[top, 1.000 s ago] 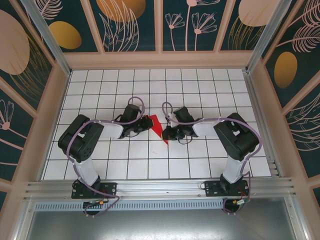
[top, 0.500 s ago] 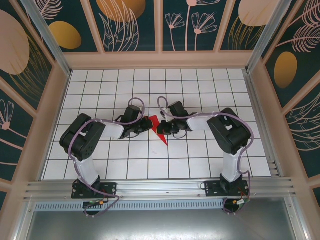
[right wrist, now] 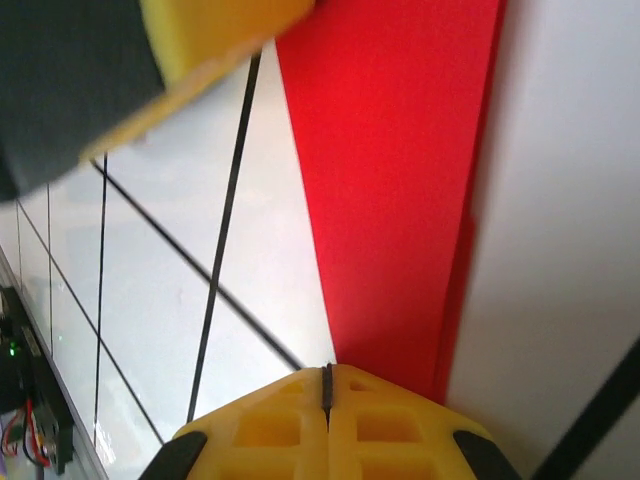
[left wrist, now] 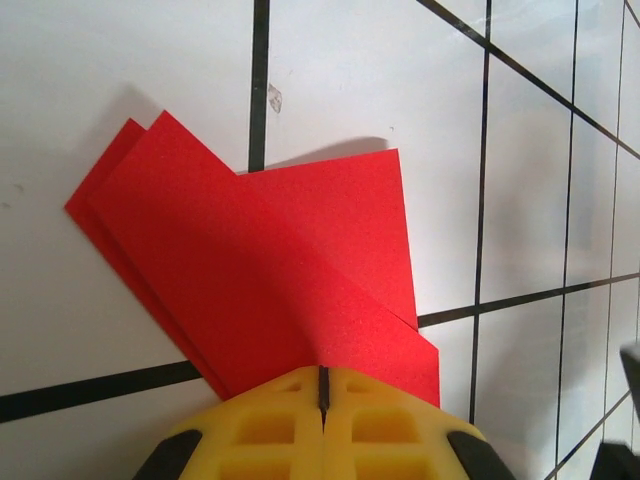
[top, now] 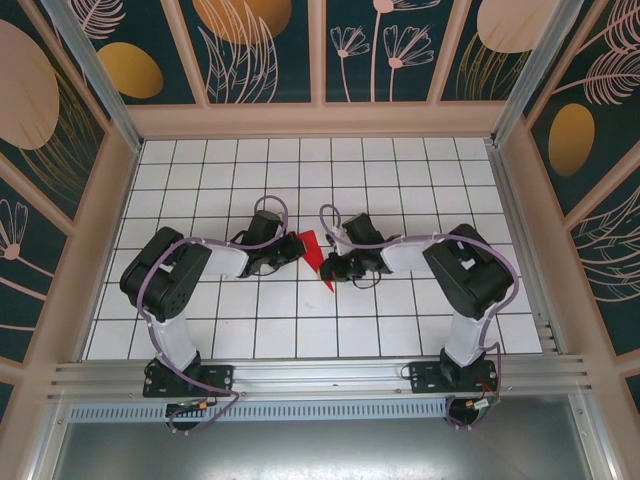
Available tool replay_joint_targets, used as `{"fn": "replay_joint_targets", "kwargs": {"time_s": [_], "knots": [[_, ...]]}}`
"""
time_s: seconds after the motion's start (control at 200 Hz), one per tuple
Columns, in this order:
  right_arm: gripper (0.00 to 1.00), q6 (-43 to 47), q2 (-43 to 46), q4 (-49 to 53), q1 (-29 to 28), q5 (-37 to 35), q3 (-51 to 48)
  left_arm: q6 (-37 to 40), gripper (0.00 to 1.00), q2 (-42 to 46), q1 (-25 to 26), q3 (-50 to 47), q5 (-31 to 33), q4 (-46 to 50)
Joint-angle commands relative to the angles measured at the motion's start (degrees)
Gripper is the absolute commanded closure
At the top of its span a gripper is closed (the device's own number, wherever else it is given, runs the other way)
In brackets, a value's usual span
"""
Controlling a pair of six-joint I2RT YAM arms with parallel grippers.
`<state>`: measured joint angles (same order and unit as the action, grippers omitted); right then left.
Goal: Fold a paper plane with a square sheet of paper (pick it up from the middle)
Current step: Fold the wing for the fifth time at the center of the table.
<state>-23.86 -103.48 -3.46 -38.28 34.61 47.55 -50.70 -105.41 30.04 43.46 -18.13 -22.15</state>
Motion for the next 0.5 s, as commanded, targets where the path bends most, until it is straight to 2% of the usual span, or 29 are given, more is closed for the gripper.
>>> {"fn": "replay_joint_targets", "kwargs": {"time_s": [0.0, 0.235, 0.41, 0.495], "knots": [[1.0, 2.1, 3.1, 6.0, -1.5, 1.0, -3.5, -1.0, 1.0, -4.8, 0.1, -1.5, 6.4, 6.3], [1.0, 1.5, 7.7, 6.3, -1.1, -0.4, -9.4, -0.2, 1.0, -4.0, 0.1, -0.6, 6.0, 6.9], [1.0, -0.7, 12.5, 2.6, -0.2, -2.1, -9.3, 1.9, 1.0, -2.2, 0.1, 1.7, 3.8, 7.5], [1.0, -1.5, 15.5, 1.7, 0.7, -5.3, -7.9, 3.1, 0.93, -0.3, 0.1, 3.9, 3.1, 9.3]]}}
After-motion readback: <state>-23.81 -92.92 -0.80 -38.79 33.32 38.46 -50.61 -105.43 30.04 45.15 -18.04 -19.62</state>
